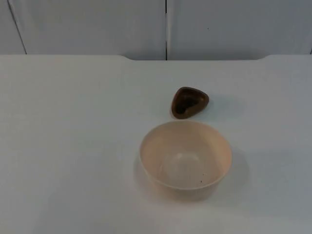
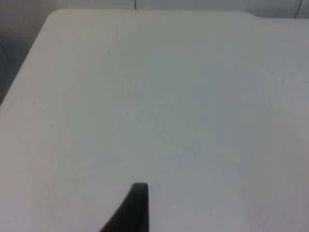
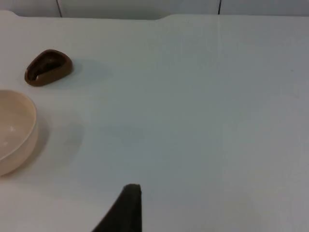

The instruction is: Pick up the bowl with the left hand and pour the coffee beans from the cup into the bowl with the right hand.

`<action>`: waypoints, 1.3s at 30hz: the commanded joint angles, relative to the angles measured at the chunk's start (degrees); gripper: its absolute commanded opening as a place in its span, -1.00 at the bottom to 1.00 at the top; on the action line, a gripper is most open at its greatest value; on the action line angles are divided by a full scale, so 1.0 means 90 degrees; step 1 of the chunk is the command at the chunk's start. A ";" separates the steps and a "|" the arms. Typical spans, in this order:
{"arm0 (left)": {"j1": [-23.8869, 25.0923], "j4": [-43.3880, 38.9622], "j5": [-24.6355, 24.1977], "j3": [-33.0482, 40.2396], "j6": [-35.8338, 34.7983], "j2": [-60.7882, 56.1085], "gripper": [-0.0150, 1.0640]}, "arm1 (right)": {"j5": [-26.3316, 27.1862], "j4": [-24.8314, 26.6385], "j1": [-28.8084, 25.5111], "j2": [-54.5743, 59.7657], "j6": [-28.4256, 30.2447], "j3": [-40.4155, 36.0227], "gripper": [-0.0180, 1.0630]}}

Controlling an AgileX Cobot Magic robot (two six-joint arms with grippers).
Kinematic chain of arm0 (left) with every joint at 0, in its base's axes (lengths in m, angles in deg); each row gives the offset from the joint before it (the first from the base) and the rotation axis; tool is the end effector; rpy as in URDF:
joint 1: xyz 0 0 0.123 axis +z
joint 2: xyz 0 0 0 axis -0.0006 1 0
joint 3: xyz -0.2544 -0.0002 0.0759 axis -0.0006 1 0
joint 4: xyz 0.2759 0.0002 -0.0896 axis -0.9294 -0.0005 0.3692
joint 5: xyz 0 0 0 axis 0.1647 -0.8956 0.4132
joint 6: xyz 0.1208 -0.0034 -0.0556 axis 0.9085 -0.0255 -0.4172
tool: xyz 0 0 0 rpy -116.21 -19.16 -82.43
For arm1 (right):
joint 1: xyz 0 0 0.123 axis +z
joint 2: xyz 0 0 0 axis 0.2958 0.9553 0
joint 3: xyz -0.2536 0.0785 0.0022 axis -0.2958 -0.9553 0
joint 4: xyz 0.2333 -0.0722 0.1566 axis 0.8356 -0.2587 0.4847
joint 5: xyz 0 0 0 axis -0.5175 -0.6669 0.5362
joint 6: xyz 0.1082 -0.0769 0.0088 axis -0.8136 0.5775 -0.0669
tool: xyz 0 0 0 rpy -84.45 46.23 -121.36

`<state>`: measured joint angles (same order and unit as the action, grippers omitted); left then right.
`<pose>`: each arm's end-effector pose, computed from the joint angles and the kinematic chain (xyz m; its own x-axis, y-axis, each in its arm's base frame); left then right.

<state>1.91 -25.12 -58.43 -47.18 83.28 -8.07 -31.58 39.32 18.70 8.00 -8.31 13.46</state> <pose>0.0856 0.0003 0.2751 -0.4715 -0.0413 -0.8809 -0.0285 0.9991 -0.0316 0.0833 0.0053 0.2795 -0.4614 -0.0489 -0.8858 -0.0638 0.9977 -0.0219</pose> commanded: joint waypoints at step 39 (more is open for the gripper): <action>0.0017 0.0691 0.1257 -0.0779 0.0157 0.2508 0.97 | 0.0036 0.0013 -0.0037 -0.0012 0.0002 -0.0004 0.98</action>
<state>1.91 -19.97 -48.42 -52.40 83.78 11.93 -31.58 39.32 18.70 8.00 -8.31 13.46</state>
